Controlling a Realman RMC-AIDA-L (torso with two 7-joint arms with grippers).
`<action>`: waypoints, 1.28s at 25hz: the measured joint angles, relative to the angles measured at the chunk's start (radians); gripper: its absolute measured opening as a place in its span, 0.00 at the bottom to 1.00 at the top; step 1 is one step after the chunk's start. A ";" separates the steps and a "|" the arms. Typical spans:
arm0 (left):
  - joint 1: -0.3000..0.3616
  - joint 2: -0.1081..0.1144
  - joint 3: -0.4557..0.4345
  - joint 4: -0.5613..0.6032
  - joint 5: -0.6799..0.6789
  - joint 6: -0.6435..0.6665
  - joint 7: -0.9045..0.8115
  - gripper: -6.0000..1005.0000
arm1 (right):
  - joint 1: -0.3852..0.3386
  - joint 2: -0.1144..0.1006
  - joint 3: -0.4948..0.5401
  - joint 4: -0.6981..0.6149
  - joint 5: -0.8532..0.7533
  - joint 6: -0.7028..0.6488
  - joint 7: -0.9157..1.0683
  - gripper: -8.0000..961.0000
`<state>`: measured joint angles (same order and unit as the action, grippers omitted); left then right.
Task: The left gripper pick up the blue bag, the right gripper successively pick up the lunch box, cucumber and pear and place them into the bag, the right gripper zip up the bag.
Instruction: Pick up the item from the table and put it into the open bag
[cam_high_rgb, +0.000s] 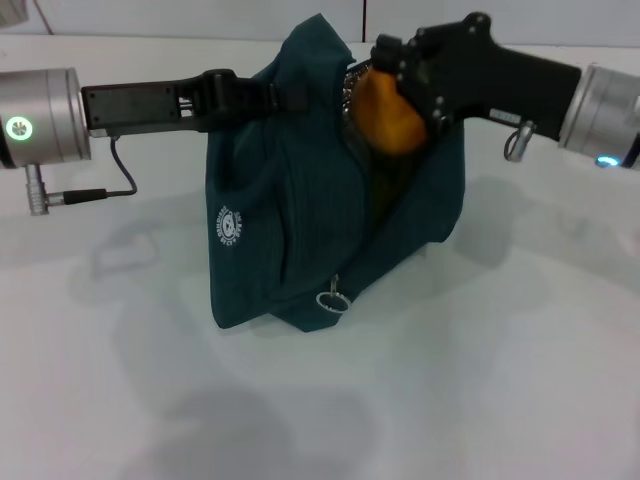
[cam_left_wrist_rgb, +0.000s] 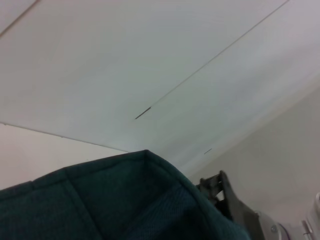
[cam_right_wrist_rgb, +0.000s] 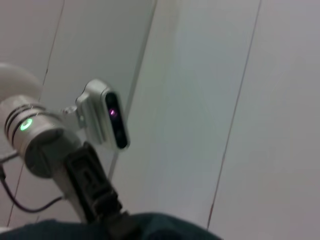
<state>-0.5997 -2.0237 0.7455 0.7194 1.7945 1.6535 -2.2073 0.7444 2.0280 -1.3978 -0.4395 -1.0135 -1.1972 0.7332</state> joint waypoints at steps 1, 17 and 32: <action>0.001 0.001 0.000 0.000 0.000 0.000 0.001 0.05 | 0.001 0.000 -0.015 0.000 0.005 0.014 0.000 0.05; 0.009 0.007 0.000 -0.002 0.002 0.009 0.002 0.05 | 0.013 -0.002 -0.172 -0.008 0.009 0.150 0.141 0.05; 0.008 0.010 -0.006 -0.002 0.002 0.003 0.000 0.05 | -0.024 -0.007 -0.165 -0.071 0.008 0.115 0.296 0.11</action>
<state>-0.5920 -2.0138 0.7393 0.7179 1.7964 1.6568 -2.2078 0.7209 2.0210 -1.5629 -0.5105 -1.0056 -1.0822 1.0288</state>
